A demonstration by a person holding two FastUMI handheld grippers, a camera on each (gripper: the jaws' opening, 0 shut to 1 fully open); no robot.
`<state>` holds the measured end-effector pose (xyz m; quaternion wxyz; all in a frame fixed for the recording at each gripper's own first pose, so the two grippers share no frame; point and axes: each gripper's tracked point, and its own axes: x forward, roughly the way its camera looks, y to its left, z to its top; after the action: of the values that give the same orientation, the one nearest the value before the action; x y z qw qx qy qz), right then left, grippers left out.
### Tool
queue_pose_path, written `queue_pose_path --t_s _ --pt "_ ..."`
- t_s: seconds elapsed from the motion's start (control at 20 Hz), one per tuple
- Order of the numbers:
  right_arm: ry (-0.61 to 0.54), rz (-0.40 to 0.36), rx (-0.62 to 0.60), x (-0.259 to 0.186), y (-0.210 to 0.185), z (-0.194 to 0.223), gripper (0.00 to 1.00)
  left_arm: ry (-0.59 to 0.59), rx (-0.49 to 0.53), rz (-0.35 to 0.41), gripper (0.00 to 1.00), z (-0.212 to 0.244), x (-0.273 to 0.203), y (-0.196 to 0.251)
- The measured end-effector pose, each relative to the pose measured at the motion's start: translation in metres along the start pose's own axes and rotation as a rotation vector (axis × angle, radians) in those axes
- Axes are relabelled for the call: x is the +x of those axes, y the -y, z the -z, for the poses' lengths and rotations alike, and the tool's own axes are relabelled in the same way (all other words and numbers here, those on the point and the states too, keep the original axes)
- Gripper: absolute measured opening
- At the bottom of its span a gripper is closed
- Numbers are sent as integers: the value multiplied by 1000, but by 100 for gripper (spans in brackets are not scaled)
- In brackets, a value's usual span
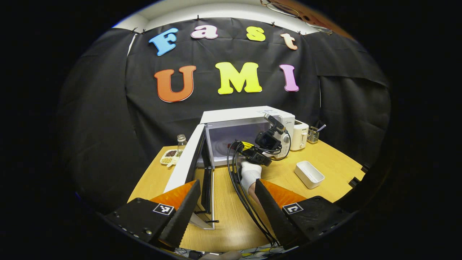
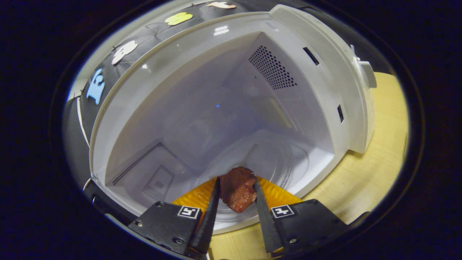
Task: Open the microwave oven with the left hand, put the food in, and close the microwave oven.
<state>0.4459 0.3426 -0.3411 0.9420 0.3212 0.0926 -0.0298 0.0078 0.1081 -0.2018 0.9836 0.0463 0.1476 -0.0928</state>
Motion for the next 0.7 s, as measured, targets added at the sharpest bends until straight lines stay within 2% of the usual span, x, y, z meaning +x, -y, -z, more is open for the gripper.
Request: queue_pose_path --t_s 0.1,0.15,0.2,0.25,0.3,0.4,0.55,0.6,0.65,0.7 --pt "4 24 -85 -3 4 -2 63 5 9 0 93 -2 0 2" --pt "11 23 -103 -5 4 -4 79 8 14 0 93 -3 0 3" --pt "13 12 -129 -5 -1 -4 80 7 16 -2 93 -3 0 2" --pt "20 14 -153 -5 -2 -7 74 6 16 0 93 -2 0 4" --pt "-1 6 -195 0 -5 -2 90 8 15 -3 93 -2 0 4" --pt "-58 -17 -237 0 -7 12 92 6 8 -5 93 -1 0 4" --pt "-9 -8 -311 -9 -5 0 94 10 5 -11 93 -4 1 6" --pt "-8 -18 -299 -9 -7 -1 95 14 6 -9 93 -6 2 7" --pt "-18 -20 -283 -9 -7 -2 85 19 7 -13 93 -8 2 6" --pt "-18 -14 -294 -10 -3 -6 96 24 7 -14 93 -10 2 6"
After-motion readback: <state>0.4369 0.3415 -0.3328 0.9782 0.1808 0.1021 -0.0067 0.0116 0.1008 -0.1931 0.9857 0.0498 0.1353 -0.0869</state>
